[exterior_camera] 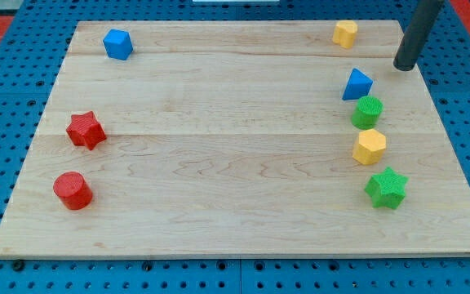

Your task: Move the yellow heart slightly down

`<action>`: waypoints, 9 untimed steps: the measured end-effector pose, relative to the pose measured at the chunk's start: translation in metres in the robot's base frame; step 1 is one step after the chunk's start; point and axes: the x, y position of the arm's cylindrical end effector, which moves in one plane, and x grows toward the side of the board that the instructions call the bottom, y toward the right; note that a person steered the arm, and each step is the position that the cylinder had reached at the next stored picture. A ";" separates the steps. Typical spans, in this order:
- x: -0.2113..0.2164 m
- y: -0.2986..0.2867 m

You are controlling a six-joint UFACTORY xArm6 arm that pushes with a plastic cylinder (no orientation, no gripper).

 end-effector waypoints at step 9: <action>-0.083 -0.066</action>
